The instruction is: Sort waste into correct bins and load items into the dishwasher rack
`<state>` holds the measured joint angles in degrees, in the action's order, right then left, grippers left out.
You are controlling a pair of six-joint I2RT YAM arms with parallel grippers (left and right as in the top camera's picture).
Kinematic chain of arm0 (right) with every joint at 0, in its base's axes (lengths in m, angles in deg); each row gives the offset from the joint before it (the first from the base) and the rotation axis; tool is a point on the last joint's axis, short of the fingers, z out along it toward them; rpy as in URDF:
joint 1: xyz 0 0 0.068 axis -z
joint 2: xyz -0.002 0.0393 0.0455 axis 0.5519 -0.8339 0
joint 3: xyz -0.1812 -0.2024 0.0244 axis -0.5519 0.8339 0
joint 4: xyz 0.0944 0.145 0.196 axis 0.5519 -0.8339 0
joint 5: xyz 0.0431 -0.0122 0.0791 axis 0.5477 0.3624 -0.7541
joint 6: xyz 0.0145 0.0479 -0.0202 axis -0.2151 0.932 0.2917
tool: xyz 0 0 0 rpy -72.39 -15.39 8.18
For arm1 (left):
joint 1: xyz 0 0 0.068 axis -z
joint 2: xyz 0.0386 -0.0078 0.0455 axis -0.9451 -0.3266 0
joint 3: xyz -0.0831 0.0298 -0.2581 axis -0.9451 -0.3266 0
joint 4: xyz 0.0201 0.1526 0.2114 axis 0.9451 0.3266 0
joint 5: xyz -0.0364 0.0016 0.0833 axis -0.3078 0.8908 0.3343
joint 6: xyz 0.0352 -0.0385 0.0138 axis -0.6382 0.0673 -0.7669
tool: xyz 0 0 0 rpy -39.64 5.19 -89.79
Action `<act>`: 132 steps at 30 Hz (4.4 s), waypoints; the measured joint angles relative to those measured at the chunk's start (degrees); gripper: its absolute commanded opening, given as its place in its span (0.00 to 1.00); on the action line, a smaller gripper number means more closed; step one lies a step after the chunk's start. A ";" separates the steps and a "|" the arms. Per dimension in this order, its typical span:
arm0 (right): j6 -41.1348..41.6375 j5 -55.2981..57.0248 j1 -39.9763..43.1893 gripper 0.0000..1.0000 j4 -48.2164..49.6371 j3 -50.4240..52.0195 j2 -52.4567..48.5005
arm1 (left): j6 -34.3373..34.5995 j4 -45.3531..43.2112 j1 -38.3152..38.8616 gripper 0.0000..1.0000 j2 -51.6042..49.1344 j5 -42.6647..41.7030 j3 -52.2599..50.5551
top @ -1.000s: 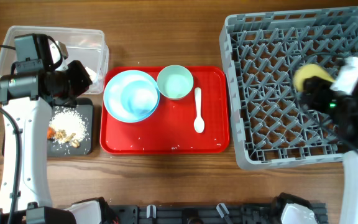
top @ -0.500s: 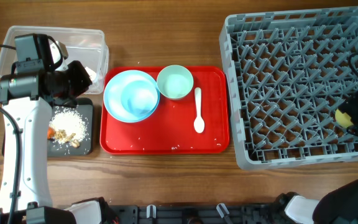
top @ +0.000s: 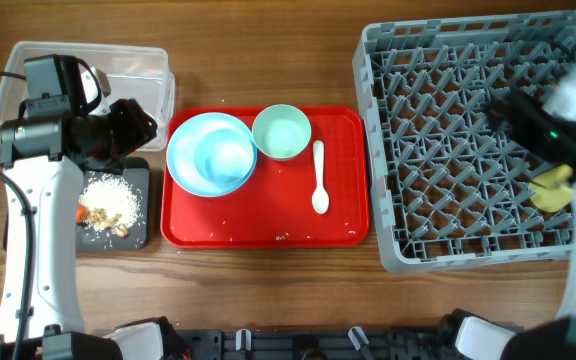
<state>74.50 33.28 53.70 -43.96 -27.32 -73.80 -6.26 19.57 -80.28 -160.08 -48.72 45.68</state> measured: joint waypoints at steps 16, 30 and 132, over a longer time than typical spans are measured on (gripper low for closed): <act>15.10 25.90 -47.60 0.52 26.29 -1.14 -30.45 | -0.02 1.60 0.00 0.66 -0.33 0.55 0.00; 19.17 26.01 -47.36 0.04 25.40 -1.16 -34.12 | -0.02 2.05 0.00 0.66 -0.33 0.55 0.00; -20.76 45.70 -29.27 0.63 15.45 1.97 -4.50 | -0.02 2.89 0.00 0.79 -0.33 0.55 0.00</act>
<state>53.73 78.98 24.44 -28.51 -25.36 -78.30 -6.28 22.46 -80.28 -160.40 -48.18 45.68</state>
